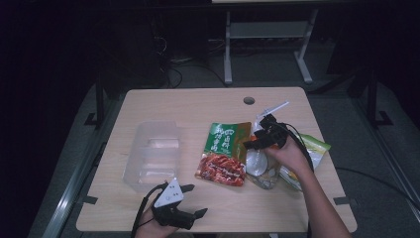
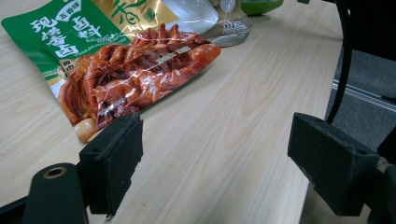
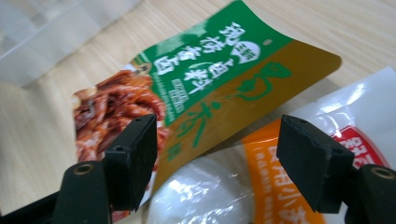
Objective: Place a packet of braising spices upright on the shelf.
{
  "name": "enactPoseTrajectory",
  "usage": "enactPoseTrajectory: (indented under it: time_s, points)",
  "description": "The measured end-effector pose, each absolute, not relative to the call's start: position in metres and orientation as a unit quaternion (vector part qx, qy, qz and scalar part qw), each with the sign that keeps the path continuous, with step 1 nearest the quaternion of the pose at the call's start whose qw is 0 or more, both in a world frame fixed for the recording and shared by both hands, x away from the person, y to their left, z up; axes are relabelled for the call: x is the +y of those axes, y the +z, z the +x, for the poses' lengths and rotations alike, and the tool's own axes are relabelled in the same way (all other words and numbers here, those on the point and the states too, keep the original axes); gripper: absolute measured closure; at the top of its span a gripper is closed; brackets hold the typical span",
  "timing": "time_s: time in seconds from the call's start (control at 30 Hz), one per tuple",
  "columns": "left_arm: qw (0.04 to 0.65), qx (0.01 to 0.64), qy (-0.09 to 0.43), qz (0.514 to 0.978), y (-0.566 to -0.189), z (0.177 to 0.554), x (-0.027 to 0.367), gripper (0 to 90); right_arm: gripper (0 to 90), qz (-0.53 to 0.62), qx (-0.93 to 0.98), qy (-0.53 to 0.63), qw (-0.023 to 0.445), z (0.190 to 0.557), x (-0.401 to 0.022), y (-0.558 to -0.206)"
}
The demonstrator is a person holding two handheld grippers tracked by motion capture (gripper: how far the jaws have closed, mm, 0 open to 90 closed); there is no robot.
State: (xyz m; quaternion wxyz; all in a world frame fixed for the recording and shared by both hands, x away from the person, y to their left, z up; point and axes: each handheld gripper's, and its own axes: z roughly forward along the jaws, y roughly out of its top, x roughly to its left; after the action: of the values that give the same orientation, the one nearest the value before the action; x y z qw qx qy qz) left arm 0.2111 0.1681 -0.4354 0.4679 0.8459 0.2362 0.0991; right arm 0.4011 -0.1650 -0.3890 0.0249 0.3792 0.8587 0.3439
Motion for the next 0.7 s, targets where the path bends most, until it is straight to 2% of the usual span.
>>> enactPoseTrajectory:
  time_s: [0.37, 0.53, 0.6, 0.63, 0.7]
  points:
    - [0.472, 0.234, 0.095, 0.845, -0.437, 0.211, 0.164, 17.7, 32.9, 0.420, 0.843, 0.336, 0.008, 0.432, -0.162, -0.410]
    - [0.472, 0.235, 0.092, 0.845, -0.438, 0.211, 0.162, 17.7, 40.1, 0.429, 0.840, 0.332, 0.004, 0.438, -0.153, -0.417]
    - [0.470, 0.234, 0.092, 0.846, -0.437, 0.211, 0.162, 17.7, 46.0, 0.445, 0.829, 0.337, -0.016, 0.443, -0.152, -0.422]
    - [0.470, 0.234, 0.092, 0.846, -0.437, 0.211, 0.162, 17.7, 46.0, 0.445, 0.829, 0.337, -0.016, 0.443, -0.152, -0.422]
    - [0.468, 0.232, 0.092, 0.847, -0.437, 0.211, 0.162, 17.7, 53.6, 0.450, 0.824, 0.343, -0.032, 0.445, -0.150, -0.425]
